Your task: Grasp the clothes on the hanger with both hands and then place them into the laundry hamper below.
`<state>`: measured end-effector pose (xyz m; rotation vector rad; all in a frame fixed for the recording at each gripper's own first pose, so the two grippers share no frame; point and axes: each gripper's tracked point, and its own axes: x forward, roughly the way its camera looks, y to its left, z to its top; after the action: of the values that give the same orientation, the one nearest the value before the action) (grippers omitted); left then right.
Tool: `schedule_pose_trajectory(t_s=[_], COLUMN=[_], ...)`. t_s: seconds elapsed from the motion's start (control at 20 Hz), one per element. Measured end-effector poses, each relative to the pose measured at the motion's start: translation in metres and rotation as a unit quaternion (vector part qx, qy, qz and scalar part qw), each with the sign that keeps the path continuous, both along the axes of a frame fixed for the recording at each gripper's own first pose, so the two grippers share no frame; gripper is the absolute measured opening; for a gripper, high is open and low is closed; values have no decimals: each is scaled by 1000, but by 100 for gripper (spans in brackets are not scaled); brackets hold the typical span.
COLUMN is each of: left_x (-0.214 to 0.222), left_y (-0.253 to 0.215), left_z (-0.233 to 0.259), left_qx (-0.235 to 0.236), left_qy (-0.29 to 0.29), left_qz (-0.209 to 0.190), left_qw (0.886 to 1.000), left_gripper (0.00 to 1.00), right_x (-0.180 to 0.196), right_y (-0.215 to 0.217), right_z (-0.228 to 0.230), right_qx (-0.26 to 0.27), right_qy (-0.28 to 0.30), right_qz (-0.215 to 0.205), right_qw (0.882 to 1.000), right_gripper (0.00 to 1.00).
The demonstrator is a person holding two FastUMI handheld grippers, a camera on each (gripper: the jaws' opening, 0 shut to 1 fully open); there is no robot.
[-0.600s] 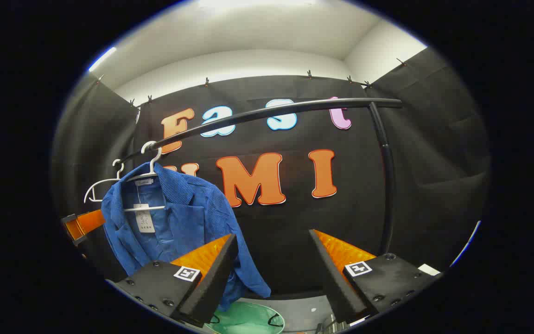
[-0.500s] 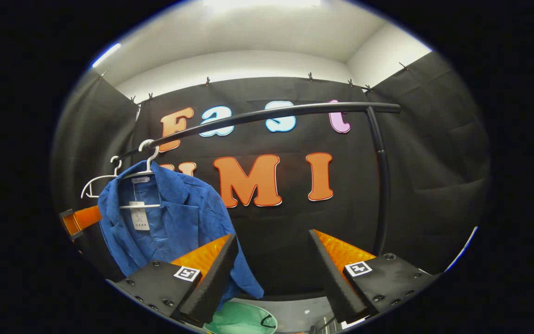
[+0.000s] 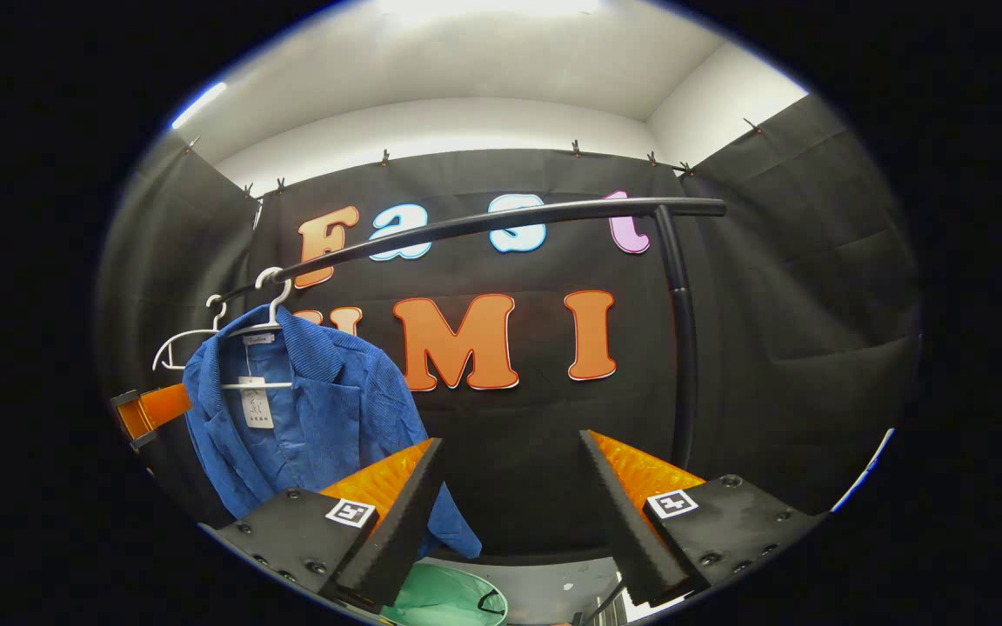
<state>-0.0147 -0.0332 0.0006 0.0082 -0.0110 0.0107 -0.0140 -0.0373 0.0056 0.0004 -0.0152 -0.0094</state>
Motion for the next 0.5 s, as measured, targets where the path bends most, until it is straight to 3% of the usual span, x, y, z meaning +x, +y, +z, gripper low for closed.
schedule_pose_trajectory(t_s=[0.5], left_x=[0], left_y=[6], left_z=[-13], left_qx=[12], left_qy=[16], left_qz=[19], left_qw=[1000], left_gripper=[95], right_x=[10], right_y=[9], right_z=[-16], right_qx=[11], right_qy=[16], right_qz=[18], right_qw=[1000], right_gripper=[98])
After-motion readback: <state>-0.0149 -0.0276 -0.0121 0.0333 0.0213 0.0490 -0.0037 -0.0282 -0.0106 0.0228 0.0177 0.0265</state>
